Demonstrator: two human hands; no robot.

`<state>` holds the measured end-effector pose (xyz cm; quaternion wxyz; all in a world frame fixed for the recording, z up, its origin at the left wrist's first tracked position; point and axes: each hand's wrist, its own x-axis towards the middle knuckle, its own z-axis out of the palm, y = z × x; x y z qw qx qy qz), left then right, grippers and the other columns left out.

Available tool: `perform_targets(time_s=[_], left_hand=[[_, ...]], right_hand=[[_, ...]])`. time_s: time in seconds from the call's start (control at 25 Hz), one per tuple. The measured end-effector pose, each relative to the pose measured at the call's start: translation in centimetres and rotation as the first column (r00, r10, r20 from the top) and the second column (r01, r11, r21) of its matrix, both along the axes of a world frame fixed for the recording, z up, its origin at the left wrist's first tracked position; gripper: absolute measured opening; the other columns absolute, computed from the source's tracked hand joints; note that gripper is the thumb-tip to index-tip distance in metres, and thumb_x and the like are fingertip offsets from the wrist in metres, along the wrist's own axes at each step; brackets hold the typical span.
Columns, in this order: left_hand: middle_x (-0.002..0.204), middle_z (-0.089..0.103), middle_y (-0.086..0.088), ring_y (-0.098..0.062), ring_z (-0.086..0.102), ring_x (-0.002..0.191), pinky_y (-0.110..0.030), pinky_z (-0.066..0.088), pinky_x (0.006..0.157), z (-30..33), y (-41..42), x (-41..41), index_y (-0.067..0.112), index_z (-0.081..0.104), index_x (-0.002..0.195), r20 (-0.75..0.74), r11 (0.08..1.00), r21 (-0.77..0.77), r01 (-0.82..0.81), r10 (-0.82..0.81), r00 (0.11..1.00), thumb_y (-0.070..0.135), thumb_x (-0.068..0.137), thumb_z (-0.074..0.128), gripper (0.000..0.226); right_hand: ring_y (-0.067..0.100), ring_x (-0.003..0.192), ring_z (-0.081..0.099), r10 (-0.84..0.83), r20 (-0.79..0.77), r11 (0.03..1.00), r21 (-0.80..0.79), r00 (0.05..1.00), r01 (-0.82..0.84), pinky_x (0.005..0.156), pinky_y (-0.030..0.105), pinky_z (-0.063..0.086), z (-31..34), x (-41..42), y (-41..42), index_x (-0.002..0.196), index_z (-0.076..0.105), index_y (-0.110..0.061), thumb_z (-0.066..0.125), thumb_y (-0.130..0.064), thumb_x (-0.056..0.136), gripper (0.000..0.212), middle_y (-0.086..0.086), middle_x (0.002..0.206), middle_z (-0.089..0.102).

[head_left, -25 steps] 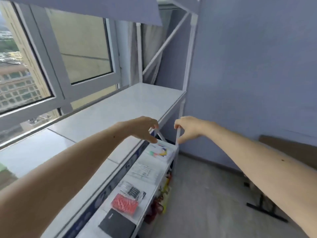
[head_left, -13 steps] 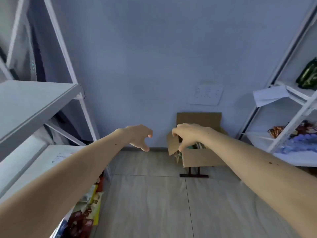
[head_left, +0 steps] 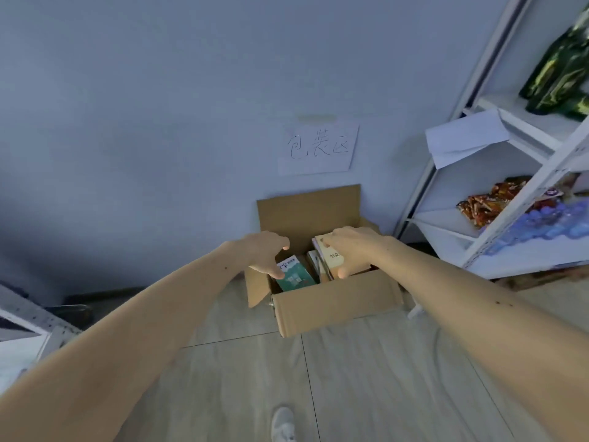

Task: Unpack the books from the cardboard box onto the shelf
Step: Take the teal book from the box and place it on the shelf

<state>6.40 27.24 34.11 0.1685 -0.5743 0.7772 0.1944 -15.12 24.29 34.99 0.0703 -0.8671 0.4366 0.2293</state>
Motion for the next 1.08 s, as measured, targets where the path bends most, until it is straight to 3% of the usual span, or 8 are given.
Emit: perform_targets(time_s=[0.28, 0.52, 0.8, 0.96, 1.08], left_hand=[[0.137, 0.053, -0.003, -0.023, 0.052, 0.122, -0.044, 0.048, 0.100, -8.4, -17.8, -3.7, 0.017, 0.039, 0.146, -0.035, 0.992, 0.118, -0.048, 0.052, 0.998, 0.043, 0.083, 0.072, 0.075], [0.127, 0.055, 0.002, -0.020, 0.054, 0.114, -0.039, 0.051, 0.093, -19.3, -26.2, -4.8, 0.025, 0.042, 0.141, -0.075, 0.927, 0.245, -0.285, 0.311, 0.947, 0.049, 0.079, 0.073, 0.073], [0.148, 0.046, -0.001, -0.022, 0.045, 0.133, -0.041, 0.046, 0.103, -34.3, -28.4, -1.7, 0.020, 0.035, 0.150, -0.059, 0.790, 0.376, -0.484, 0.542, 0.838, 0.046, 0.080, 0.072, 0.083], [0.137, 0.054, -0.005, -0.023, 0.053, 0.123, -0.039, 0.049, 0.098, -43.5, -28.0, -0.1, 0.017, 0.042, 0.141, -0.015, 0.705, 0.448, -0.550, 0.621, 0.784, 0.043, 0.082, 0.074, 0.072], [0.140, 0.057, -0.005, -0.025, 0.056, 0.124, -0.032, 0.048, 0.099, -49.1, -27.2, 0.0, 0.018, 0.045, 0.143, 0.018, 0.615, 0.541, -0.573, 0.673, 0.739, 0.036, 0.085, 0.074, 0.067]], right_hand=[[0.027, 0.110, 0.054, -0.006, -0.048, 0.995, 0.104, 0.999, 0.011, 0.078, 0.042, 0.052, -8.3, -4.9, -18.2, 0.143, 0.035, -0.018, 0.072, -0.035, 0.078, 0.077, 0.006, 0.125, 0.052], [0.026, 0.114, 0.052, 0.074, -0.076, 0.965, 0.256, 0.994, -0.052, 0.083, 0.042, 0.052, -18.2, -5.3, -31.2, 0.146, 0.033, -0.016, 0.074, -0.033, 0.082, 0.077, 0.006, 0.128, 0.051], [0.027, 0.108, 0.056, 0.195, -0.036, 0.918, 0.360, 0.980, -0.169, 0.075, 0.039, 0.051, -32.6, 1.9, -38.6, 0.130, 0.048, -0.013, 0.075, -0.031, 0.081, 0.059, 0.008, 0.120, 0.056], [0.029, 0.116, 0.055, 0.174, 0.008, 0.897, 0.412, 0.985, -0.162, 0.075, 0.034, 0.045, -43.0, 6.7, -39.8, 0.131, 0.048, -0.016, 0.079, -0.033, 0.077, 0.064, 0.008, 0.126, 0.056], [0.029, 0.115, 0.059, 0.100, -0.010, 0.900, 0.427, 0.995, -0.086, 0.079, 0.034, 0.049, -50.2, 8.6, -40.3, 0.135, 0.047, -0.021, 0.079, -0.039, 0.075, 0.071, 0.007, 0.130, 0.059]])
